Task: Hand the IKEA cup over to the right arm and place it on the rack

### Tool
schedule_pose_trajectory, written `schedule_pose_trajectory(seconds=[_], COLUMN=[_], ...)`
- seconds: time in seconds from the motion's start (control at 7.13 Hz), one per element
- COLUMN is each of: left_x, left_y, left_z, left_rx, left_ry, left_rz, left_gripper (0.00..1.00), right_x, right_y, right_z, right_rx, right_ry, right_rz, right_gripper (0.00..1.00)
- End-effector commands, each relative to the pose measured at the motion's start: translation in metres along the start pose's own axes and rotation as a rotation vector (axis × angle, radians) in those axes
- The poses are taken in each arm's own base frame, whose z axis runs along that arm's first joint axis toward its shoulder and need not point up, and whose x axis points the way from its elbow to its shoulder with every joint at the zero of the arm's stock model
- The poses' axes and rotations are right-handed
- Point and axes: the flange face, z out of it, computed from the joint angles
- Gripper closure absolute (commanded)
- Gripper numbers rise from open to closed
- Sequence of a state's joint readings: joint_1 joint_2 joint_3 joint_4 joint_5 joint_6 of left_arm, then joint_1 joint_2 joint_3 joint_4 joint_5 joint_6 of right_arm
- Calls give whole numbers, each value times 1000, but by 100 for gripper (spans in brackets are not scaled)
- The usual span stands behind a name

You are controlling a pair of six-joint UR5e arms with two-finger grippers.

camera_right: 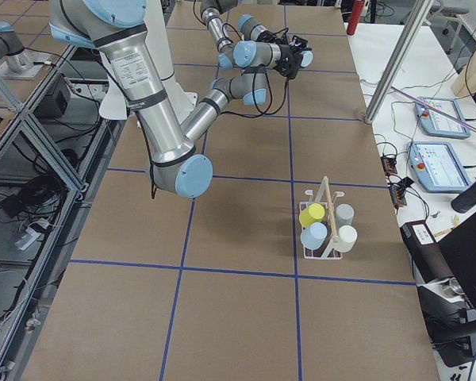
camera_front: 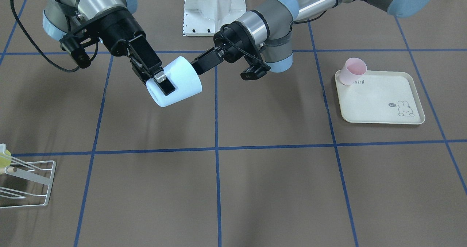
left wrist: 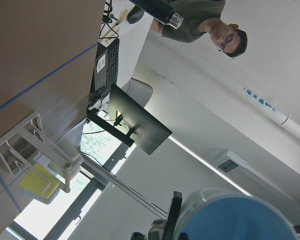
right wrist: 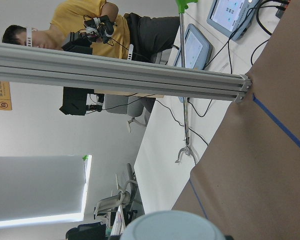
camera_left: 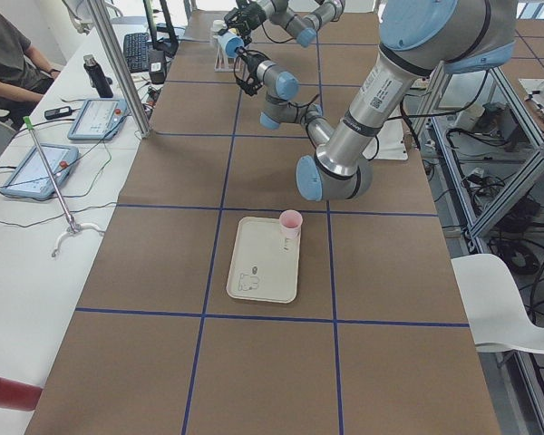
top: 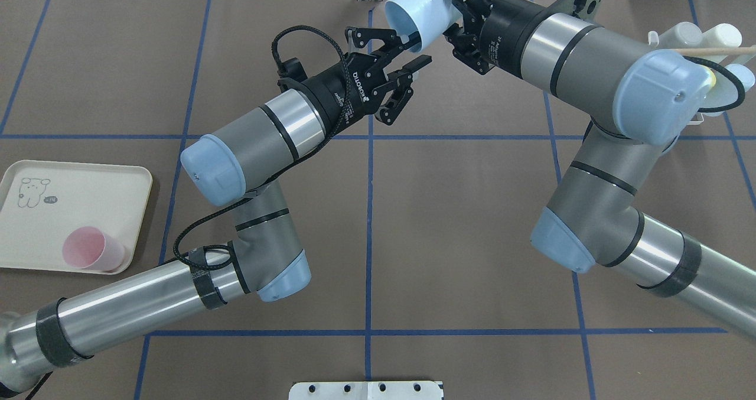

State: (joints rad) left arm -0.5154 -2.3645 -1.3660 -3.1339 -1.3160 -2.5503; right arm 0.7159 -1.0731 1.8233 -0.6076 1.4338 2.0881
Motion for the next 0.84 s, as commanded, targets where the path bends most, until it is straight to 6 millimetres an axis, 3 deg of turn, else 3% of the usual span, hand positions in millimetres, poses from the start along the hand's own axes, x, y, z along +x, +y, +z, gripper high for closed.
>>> schedule_pose_trajectory(seconds=[0.0, 0.14, 0.42, 0.7], left_x=[0, 0, 4, 4], left_y=[-3, -2, -4, -7], left_z=[-2, -2, -2, -1], left_rx=[3, 0, 1, 17], left_ry=[0, -2, 1, -9], left_rz=[7, 8, 17, 201], left_gripper=[0, 0, 0, 0], right_x=[-12, -17, -11, 9], right_y=[-17, -28, -72, -112], right_z=[-6, -7, -10, -4], right_rx=[15, 34, 113, 190], right_ry=[-41, -47, -28, 41], right_rz=[6, 2, -24, -245], right_gripper=[100, 100, 100, 100])
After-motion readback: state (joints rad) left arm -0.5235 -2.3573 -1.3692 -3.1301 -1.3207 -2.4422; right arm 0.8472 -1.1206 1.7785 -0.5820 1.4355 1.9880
